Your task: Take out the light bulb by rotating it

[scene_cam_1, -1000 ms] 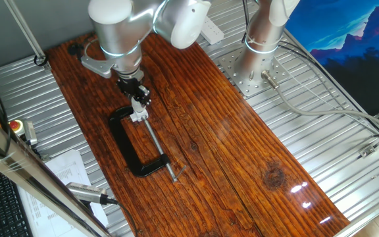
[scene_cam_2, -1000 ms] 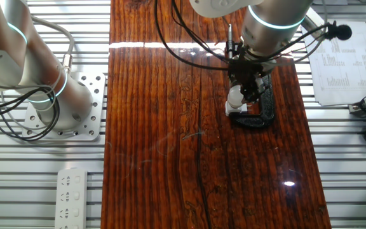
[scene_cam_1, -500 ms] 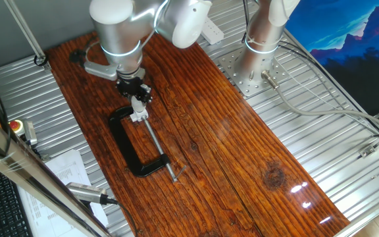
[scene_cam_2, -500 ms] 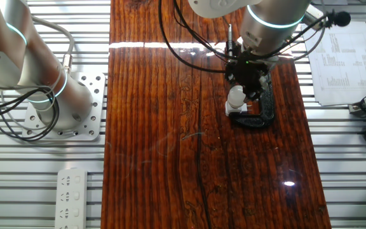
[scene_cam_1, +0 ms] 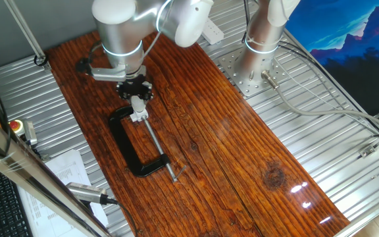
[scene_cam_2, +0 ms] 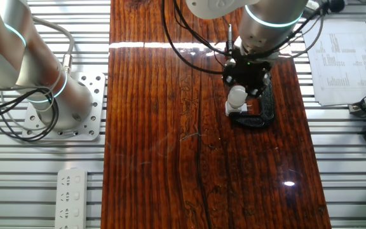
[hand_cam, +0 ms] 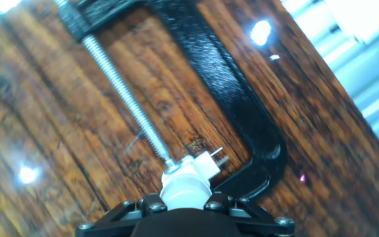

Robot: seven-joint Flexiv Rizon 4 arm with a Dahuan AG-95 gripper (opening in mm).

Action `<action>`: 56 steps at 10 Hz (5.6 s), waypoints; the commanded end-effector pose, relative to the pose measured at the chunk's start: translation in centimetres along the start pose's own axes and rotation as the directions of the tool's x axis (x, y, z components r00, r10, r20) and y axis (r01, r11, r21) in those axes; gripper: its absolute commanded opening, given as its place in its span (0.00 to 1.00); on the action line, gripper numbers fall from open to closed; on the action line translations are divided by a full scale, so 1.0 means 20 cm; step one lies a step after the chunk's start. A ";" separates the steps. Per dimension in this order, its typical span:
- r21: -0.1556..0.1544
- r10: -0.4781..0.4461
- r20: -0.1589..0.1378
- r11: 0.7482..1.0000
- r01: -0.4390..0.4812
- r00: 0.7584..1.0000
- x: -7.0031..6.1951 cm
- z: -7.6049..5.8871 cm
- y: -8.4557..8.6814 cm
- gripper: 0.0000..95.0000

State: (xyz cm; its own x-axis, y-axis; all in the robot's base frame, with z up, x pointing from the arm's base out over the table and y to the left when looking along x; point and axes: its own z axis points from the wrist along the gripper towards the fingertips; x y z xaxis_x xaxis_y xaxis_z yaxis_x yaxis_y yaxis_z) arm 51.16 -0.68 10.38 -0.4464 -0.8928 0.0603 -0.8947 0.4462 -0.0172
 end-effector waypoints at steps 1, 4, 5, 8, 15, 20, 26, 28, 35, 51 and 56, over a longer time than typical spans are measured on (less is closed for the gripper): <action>0.005 -0.201 -0.001 0.980 0.201 0.980 0.00 0.00 0.00 0.00; 0.003 -0.301 -0.002 0.954 0.301 0.954 0.00 0.00 0.00 0.00; 0.003 -0.347 -0.003 0.938 0.347 0.938 0.00 0.00 0.00 0.00; 0.006 -0.472 -0.004 0.882 0.472 0.882 0.00 0.00 0.00 0.00; 0.032 -0.710 -0.014 0.704 0.710 0.704 0.00 0.00 0.00 0.00; 0.031 -0.804 -0.018 0.594 0.804 0.595 0.00 0.00 0.00 0.00; 0.035 -0.901 -0.019 0.433 0.901 0.434 0.00 -0.01 0.00 0.00; 0.035 -0.923 -0.022 0.383 0.923 0.384 0.00 -0.01 0.00 0.00; 0.042 -0.976 -0.042 0.210 0.977 0.212 0.00 -0.01 0.00 0.00; 0.035 -0.993 -0.052 -0.106 0.994 -0.104 -0.01 -0.01 -0.02 0.20; 0.040 -0.993 -0.052 -0.109 0.993 -0.107 -0.02 -0.02 -0.02 0.40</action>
State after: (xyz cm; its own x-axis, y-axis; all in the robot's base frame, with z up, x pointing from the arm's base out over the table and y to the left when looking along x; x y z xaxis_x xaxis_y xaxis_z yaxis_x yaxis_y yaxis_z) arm 51.75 -0.64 10.58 0.9370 -0.3433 0.0641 -0.3453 -0.9382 0.0227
